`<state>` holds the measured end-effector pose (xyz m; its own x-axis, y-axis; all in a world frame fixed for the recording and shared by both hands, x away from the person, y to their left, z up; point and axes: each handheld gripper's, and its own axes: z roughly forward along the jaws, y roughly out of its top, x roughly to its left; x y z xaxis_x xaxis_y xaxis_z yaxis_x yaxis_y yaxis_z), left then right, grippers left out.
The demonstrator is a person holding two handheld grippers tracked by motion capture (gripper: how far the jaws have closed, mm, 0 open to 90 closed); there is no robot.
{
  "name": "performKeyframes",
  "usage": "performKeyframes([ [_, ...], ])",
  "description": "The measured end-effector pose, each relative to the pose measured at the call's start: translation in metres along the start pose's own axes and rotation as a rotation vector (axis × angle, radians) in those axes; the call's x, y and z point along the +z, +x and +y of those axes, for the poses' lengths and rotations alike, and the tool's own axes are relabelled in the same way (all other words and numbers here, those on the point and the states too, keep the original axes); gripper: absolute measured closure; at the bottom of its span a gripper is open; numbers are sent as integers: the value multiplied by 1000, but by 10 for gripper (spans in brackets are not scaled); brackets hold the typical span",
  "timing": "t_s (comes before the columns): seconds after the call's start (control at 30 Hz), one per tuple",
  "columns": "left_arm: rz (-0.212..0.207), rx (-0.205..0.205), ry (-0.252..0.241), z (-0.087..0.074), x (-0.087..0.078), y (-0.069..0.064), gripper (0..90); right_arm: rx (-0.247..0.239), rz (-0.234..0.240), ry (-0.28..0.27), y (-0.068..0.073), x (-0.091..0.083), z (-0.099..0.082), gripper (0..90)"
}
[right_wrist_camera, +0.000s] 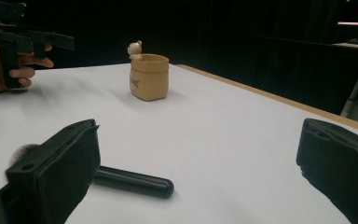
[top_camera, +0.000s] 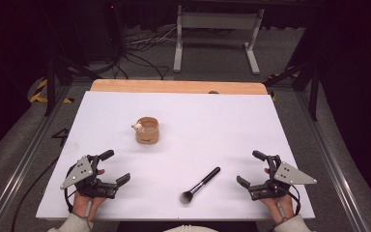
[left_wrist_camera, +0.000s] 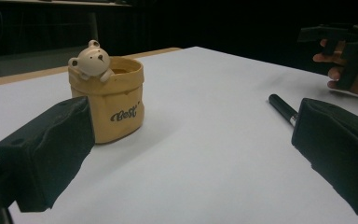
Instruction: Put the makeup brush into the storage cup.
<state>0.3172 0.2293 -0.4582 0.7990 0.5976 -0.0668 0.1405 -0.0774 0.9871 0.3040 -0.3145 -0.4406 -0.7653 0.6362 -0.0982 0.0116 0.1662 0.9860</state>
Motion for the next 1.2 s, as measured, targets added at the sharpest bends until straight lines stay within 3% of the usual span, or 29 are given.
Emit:
performKeyframes([
  [0.2, 7, 58, 9, 5, 2, -6, 0, 1, -1, -11, -2, -1, 1, 0],
  [0.33, 2, 58, 16, 5, 3, -8, 0, 1, 4, -6, -1, 1, 1, 0],
  [0.57, 7, 21, 9, 4, 4, -7, 0, 4, 2, -6, -1, 1, 2, 0],
  [0.87, -9, 28, 14, 5, 5, -8, 0, 20, 16, -3, -1, 3, 3, 0],
  [0.93, -7, 13, 12, 5, 4, -8, 0, 35, 38, -5, 0, 4, 6, 0],
  [1.2, -15, 1, 3, 5, 3, -7, 0, 10, 106, -22, 10, 20, 22, 0],
])
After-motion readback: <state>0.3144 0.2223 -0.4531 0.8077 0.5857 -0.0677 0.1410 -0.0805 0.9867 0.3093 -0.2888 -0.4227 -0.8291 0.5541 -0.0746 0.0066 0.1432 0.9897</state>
